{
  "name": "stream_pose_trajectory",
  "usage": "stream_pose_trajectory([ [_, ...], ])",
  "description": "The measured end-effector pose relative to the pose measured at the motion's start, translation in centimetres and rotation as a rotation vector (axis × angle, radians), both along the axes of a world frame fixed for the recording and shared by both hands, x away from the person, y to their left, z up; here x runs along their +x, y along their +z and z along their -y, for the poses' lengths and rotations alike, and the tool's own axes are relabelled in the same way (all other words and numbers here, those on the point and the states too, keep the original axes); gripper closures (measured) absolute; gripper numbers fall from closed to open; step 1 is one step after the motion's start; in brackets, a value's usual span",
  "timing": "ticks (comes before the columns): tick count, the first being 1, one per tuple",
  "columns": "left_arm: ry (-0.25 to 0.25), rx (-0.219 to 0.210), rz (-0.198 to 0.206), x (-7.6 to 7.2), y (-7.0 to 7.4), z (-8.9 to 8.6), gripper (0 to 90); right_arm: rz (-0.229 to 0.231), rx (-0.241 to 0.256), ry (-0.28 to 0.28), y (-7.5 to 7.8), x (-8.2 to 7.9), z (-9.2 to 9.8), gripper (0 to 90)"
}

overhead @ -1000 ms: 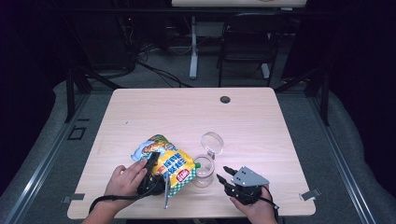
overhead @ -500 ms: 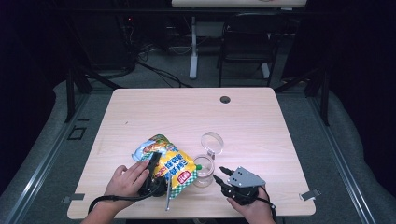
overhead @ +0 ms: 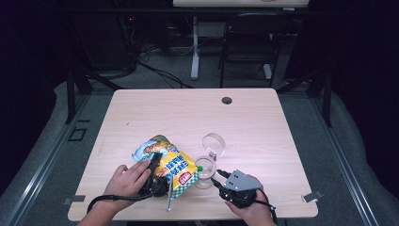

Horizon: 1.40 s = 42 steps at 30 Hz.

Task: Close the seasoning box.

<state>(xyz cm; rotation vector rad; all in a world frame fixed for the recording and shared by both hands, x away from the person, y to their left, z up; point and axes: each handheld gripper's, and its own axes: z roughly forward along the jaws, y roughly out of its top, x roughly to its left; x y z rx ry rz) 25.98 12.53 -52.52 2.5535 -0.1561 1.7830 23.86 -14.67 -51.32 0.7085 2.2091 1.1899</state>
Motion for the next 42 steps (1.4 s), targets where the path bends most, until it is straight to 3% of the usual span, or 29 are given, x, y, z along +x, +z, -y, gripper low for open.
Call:
stream_pose_trajectory([
  [1,0.017,0.012,-0.020,-0.1,0.2,0.1,66.3,-0.001,0.000,0.006,0.1,0.0,-0.1,65.4],
  [4,0.005,0.009,-0.006,0.0,0.2,0.1,66.3,-0.005,-0.007,0.017,0.4,0.1,-0.3,68.1],
  [13,-0.004,0.035,-0.016,0.1,0.5,0.3,66.3,-0.013,-0.053,0.055,0.4,0.4,-1.6,70.8],
  [29,0.000,0.038,-0.022,0.3,1.1,0.3,66.4,0.032,-0.086,0.043,0.6,2.0,-2.8,72.5],
  [42,0.003,0.024,-0.029,0.5,2.0,0.4,66.4,0.069,-0.111,0.056,0.4,1.8,-3.4,67.5],
])
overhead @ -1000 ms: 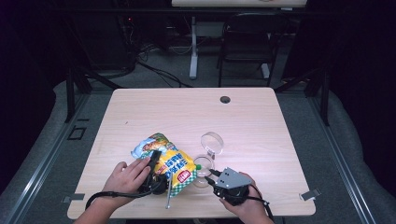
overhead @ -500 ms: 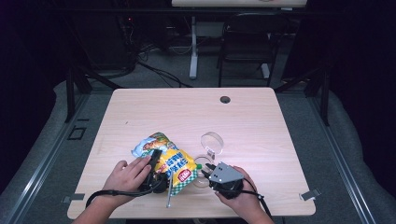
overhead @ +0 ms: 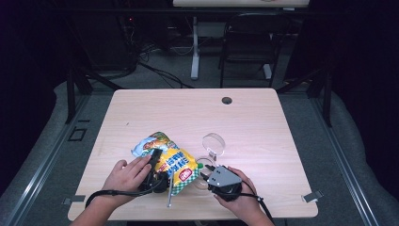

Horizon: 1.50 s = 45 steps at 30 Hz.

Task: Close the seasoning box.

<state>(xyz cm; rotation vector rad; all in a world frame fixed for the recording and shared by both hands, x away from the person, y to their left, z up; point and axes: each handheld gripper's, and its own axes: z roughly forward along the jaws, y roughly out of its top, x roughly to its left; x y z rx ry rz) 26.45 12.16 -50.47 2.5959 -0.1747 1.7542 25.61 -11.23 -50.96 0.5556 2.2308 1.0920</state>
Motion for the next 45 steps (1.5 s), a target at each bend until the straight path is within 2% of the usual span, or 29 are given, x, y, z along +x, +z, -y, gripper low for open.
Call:
stream_pose_trajectory([
  [8,-0.005,-0.009,0.000,-0.1,0.6,0.2,66.5,0.056,-0.043,-0.004,-0.1,0.1,-0.5,64.6],
  [9,-0.004,0.005,-0.004,-0.1,0.7,0.2,66.5,0.065,-0.049,-0.006,-0.2,0.1,-0.6,64.4],
  [15,-0.006,0.010,-0.011,0.0,0.7,0.4,66.4,0.109,-0.078,-0.005,-0.2,0.2,-0.9,65.2],
  [21,0.005,0.022,-0.037,0.1,0.8,0.5,66.5,0.179,-0.178,0.015,-0.3,0.2,-1.5,67.6],
  [24,-0.004,0.014,-0.029,0.1,0.7,0.5,66.5,0.215,-0.211,0.023,-0.6,0.0,-1.8,67.6],
  [25,-0.017,0.026,-0.006,0.1,0.8,0.6,66.5,0.229,-0.228,0.022,-0.7,-0.1,-1.9,67.6],
  [27,-0.009,0.019,-0.023,0.1,0.8,0.6,66.5,0.267,-0.265,0.024,-0.8,-0.2,-2.1,67.6],
  [32,-0.011,0.027,-0.022,0.2,0.9,0.6,66.5,0.333,-0.321,0.033,-1.1,-0.4,-2.6,67.6],
  [36,-0.013,0.031,-0.022,0.2,0.9,0.6,66.5,0.363,-0.350,0.038,-1.2,-0.7,-3.0,68.7],
  [39,-0.011,0.037,-0.024,0.2,0.9,0.6,66.5,0.369,-0.375,0.035,-1.2,-0.7,-3.1,70.0],
  [40,-0.011,0.039,-0.025,0.2,0.9,0.6,66.5,0.367,-0.359,0.037,-1.3,-0.7,-3.2,70.2],
  [45,-0.011,0.054,-0.017,0.1,0.9,0.6,66.5,0.359,-0.359,0.033,-1.3,-0.7,-3.2,70.5],
])
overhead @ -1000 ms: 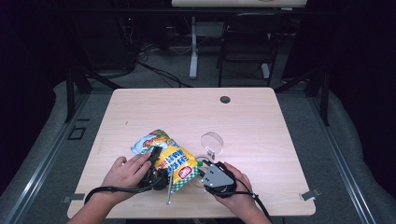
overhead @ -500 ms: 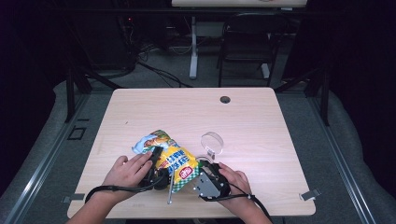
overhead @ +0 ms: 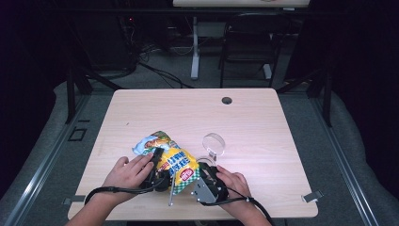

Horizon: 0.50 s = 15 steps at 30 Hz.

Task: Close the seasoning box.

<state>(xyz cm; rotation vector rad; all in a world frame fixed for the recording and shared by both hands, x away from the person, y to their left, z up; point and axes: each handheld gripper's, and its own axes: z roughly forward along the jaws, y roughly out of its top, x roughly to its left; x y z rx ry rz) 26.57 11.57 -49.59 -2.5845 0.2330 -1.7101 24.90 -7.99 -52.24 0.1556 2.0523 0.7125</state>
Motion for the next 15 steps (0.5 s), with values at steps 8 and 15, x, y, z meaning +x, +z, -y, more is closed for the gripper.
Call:
stream_pose_trajectory([
  [8,-0.011,0.017,0.021,-0.07,0.09,-0.02,66.5,-0.011,0.053,-0.003,-0.30,-0.08,-0.05,70.6],
  [15,-0.011,0.060,0.033,-0.23,0.45,0.15,66.5,-0.001,0.071,-0.009,-0.39,-0.17,-0.09,70.6],
])
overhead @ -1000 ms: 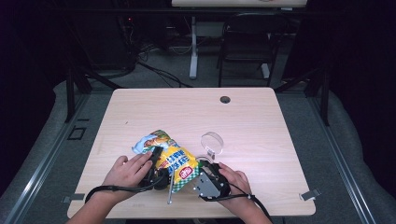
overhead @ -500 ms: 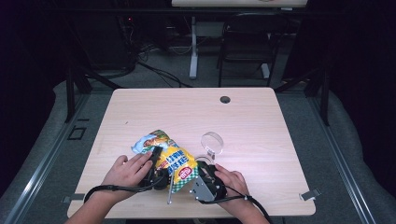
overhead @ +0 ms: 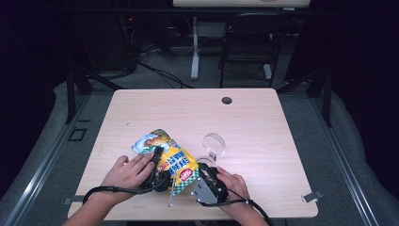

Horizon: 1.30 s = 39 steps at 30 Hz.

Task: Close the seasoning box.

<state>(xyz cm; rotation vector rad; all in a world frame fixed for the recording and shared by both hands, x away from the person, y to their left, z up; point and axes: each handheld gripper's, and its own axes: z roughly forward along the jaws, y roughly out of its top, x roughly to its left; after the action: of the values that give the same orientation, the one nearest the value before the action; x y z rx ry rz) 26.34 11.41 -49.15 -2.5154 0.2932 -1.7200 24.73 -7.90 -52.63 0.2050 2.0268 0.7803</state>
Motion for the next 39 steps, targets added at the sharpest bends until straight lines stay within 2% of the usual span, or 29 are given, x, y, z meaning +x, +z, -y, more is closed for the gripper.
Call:
stream_pose_trajectory([
  [5,-0.005,0.026,0.013,-0.08,0.00,0.07,67.1,-0.018,0.015,-0.001,-0.02,0.04,0.11,70.5],
  [10,-0.013,0.034,0.043,-0.11,0.07,0.23,67.8,-0.041,0.058,-0.001,0.06,0.21,0.26,70.5],
  [16,-0.022,0.076,0.062,-0.22,0.15,0.46,67.9,-0.051,0.051,-0.005,0.10,0.24,0.37,70.4],
  [17,-0.024,0.082,0.067,-0.24,0.16,0.49,67.9,-0.054,0.070,-0.001,-0.03,0.27,0.34,70.4],
  [23,-0.030,0.107,0.084,-0.37,0.31,0.63,68.0,-0.080,0.100,0.005,0.03,0.40,0.52,70.3],
  [31,-0.034,0.138,0.108,-0.47,0.40,0.78,68.0,-0.087,0.104,0.004,0.05,0.47,0.53,70.3],
  [36,-0.043,0.142,0.130,-0.46,0.41,0.86,68.0,-0.090,0.108,0.002,0.11,0.55,0.59,70.3],
  [39,-0.037,0.157,0.126,-0.50,0.53,0.99,68.0,-0.096,0.121,0.002,0.11,0.60,0.62,70.3],
])
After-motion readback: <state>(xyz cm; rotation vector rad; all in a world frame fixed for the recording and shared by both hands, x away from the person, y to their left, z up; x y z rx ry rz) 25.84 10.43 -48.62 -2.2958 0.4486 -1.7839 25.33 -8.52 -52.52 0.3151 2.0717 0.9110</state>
